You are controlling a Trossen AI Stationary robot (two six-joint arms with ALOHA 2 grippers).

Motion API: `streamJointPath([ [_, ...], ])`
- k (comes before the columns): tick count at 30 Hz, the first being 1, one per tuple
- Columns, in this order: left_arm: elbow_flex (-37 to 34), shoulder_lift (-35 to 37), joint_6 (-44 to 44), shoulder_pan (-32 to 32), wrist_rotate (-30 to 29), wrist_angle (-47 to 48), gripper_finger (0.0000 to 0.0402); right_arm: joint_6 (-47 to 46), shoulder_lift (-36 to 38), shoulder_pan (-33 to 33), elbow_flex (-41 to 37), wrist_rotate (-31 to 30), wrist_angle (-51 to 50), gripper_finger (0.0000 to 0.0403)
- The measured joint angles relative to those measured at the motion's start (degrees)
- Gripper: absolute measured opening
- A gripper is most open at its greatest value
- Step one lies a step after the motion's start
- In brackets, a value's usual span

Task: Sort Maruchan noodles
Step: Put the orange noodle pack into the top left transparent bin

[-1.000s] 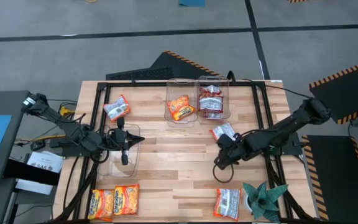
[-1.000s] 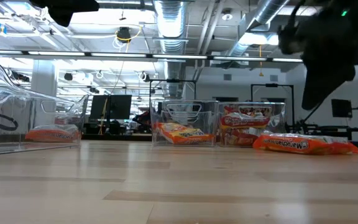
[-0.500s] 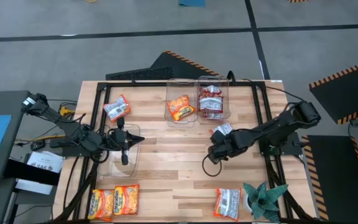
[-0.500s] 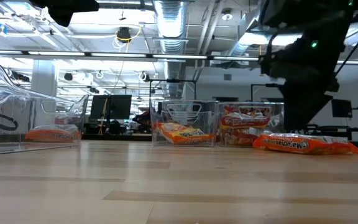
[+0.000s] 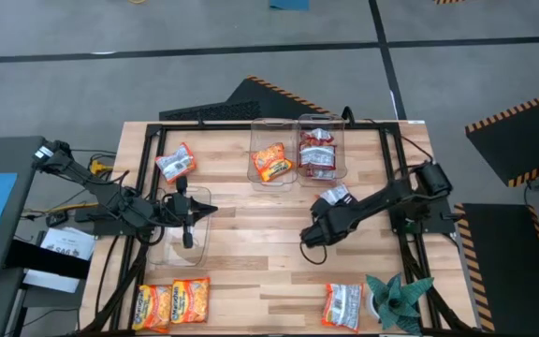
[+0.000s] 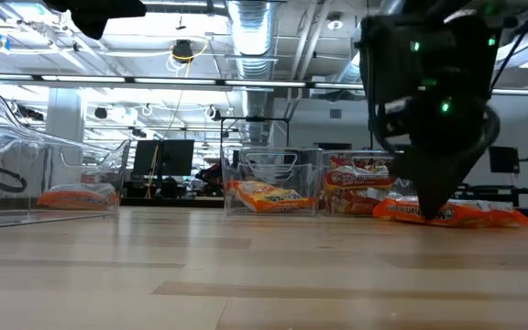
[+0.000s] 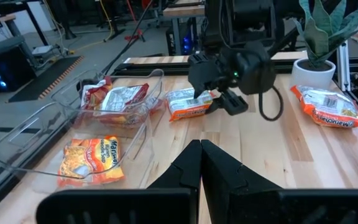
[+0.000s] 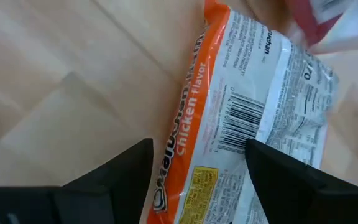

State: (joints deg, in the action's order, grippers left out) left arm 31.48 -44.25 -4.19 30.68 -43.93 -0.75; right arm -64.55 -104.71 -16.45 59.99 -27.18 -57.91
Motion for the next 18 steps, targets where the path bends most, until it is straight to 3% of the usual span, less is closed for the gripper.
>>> streamJointPath([
  [6,0.00,0.00,-0.06,-0.01,-0.01,-0.02,0.0000,-1.82,-3.69,0.09,-0.02,-0.87,-1.27,0.0254],
  [9,0.02,-0.02,-0.01,-0.01,-0.01,0.01,0.0000,-1.79,-5.12,0.03,0.16,-1.77,-2.38,0.0197],
  [14,0.02,0.00,0.00,0.00,-0.01,0.00,0.0000,-1.55,-6.24,-2.51,0.35,-0.46,-4.54,0.0034],
  [18,0.02,0.00,0.00,-0.01,-0.01,0.00,0.0000,-1.81,-5.27,-5.72,3.73,2.63,-9.10,0.0020],
])
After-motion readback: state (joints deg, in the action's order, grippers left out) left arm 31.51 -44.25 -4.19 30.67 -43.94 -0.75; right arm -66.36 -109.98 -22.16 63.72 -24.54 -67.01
